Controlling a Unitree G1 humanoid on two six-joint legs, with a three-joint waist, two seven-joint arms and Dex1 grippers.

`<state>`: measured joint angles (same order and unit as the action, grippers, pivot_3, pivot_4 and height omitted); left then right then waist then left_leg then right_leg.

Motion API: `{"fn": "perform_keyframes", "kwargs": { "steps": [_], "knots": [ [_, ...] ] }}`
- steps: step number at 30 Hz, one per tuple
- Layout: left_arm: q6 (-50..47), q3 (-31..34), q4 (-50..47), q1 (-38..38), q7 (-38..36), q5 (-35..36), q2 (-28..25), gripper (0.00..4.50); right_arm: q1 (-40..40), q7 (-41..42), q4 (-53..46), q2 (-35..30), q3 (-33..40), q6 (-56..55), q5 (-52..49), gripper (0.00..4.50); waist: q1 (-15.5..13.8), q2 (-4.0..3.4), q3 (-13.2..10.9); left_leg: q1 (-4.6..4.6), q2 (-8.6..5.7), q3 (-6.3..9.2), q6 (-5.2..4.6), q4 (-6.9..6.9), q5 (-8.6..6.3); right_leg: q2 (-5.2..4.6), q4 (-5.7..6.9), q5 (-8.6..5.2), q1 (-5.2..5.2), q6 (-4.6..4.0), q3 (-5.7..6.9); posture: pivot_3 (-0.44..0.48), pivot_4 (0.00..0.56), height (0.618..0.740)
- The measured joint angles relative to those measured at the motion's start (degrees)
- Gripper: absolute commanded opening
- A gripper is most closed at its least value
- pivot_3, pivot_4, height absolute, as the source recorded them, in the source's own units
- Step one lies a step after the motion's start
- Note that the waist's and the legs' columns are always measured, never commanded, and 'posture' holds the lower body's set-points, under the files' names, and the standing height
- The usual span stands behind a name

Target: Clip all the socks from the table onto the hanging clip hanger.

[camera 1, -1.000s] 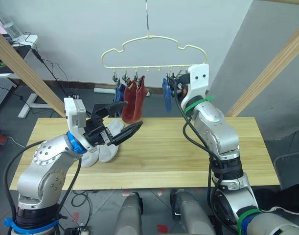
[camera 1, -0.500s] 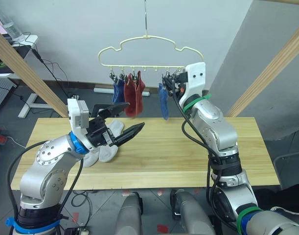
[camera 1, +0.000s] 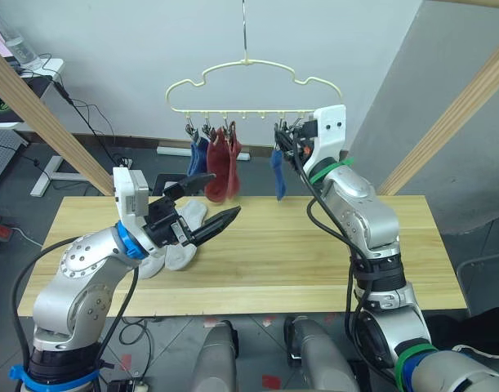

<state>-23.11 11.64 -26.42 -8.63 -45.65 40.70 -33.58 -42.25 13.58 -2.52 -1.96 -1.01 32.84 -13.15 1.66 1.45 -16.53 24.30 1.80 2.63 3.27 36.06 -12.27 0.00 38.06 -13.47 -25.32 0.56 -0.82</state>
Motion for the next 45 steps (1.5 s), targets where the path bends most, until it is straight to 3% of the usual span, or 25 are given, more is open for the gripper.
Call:
{"fn": "perform_keyframes", "kwargs": {
  "steps": [6, 17, 23, 30, 45],
  "knots": [
    [0.1, 0.0, 0.0, 0.0, -0.1, -0.2, 0.0, 4.50, 0.8, 8.8, -0.1, -6.3, 0.5, 0.1, -4.0, 1.67, -0.1, 0.00, 0.0, 0.00, -0.05, -0.02, 0.00, 0.02, 0.00, -0.03, 0.00, 0.00, 0.02, 0.00, 0.01, 0.059, 0.264, 0.740],
    [0.1, -0.1, 0.0, -0.1, -0.1, -0.6, 0.1, 4.50, 0.5, 13.8, 0.8, -11.5, 1.7, 0.0, -5.9, 1.67, 0.0, 0.01, 0.0, -0.02, -0.03, -0.02, 0.00, 0.03, 0.00, -0.02, 0.02, 0.00, 0.02, 0.00, -0.01, 0.055, 0.270, 0.740],
    [0.1, -0.1, 0.0, 0.2, 0.0, -0.7, 0.1, 4.50, 4.2, 9.9, -2.3, -14.2, 1.7, 3.3, -3.7, 1.67, -0.1, 0.01, 0.0, -0.01, -0.04, -0.02, 0.00, 0.03, 0.00, -0.03, 0.02, 0.00, 0.02, 0.00, -0.02, 0.055, 0.275, 0.740],
    [0.1, -0.1, 0.0, 0.1, 0.0, -0.7, 0.1, 4.50, 5.3, 3.4, -7.4, -10.7, 0.5, 5.2, -1.4, 1.67, 0.0, 0.01, 0.0, -0.09, 0.00, -0.03, 0.01, 0.04, 0.01, 0.02, 0.10, 0.00, 0.03, 0.01, -0.03, 0.051, 0.279, 0.740],
    [0.0, -0.1, 0.0, -0.3, 0.0, -0.7, 0.0, 4.50, 3.2, -4.2, -5.9, -5.8, -0.3, 3.7, 3.0, 1.67, -0.1, 0.01, 0.0, -0.07, -0.03, -0.07, 0.01, 0.04, 0.00, -0.02, 0.07, 0.00, 0.03, 0.01, -0.02, 0.051, 0.281, 0.740]
  ]
}}
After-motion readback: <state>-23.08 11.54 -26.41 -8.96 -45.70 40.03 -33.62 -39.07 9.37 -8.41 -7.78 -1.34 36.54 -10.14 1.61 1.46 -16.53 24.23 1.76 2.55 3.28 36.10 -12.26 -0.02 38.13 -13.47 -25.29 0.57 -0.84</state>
